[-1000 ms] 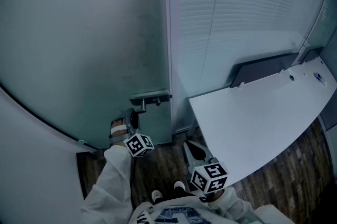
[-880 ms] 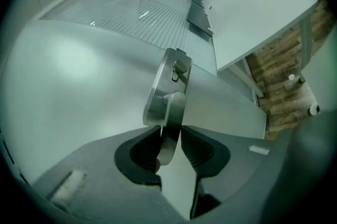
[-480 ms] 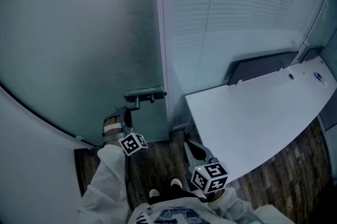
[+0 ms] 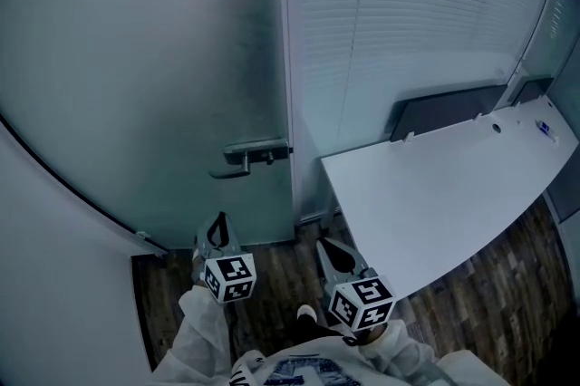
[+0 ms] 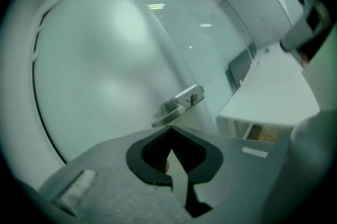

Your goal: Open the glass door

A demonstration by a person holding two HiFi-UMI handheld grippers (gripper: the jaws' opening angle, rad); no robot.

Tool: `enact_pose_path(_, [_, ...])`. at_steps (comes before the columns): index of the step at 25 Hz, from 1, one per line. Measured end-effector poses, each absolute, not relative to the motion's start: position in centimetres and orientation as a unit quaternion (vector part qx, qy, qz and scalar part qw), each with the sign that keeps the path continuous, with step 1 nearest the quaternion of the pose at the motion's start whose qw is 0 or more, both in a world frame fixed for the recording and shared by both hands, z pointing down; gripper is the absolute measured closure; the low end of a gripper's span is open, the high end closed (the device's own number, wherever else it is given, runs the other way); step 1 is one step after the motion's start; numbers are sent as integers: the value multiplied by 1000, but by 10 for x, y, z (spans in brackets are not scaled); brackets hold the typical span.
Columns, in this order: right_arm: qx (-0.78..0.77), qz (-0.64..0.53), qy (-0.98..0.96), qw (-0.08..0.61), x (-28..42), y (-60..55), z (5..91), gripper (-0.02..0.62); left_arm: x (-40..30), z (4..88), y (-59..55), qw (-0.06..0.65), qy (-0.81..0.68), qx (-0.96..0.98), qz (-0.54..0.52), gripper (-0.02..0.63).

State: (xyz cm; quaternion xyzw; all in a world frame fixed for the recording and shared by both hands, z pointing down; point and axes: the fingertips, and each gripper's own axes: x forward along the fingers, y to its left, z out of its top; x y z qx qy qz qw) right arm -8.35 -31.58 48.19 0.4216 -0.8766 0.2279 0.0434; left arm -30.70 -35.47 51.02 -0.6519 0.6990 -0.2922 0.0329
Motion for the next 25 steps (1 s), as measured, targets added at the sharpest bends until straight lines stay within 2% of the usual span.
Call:
enact_pose_path(2, [420,219,-880,41,-88,-298,477,592,-297,502,-320,-40,705,-679,-202,603])
enact_pose_path(4, [417,211,-883,37,-93,-277,469,592,-291,489,-285,-79,702,-694,-140,604])
enact_pose_path(9, [408,193,-892,32,-111,-212,456,592,-289,463,-204,-56,703,-701,-106,604])
enact_pose_path(17, [414,172,-893,32,-109,-98,445,592,-281,465,-79,-73,698,-707,-86,604])
enact_pose_path(25, [406,154,-900,44,-103,-32,433,592,-272,457,-7,-78,706,-699,-84,604])
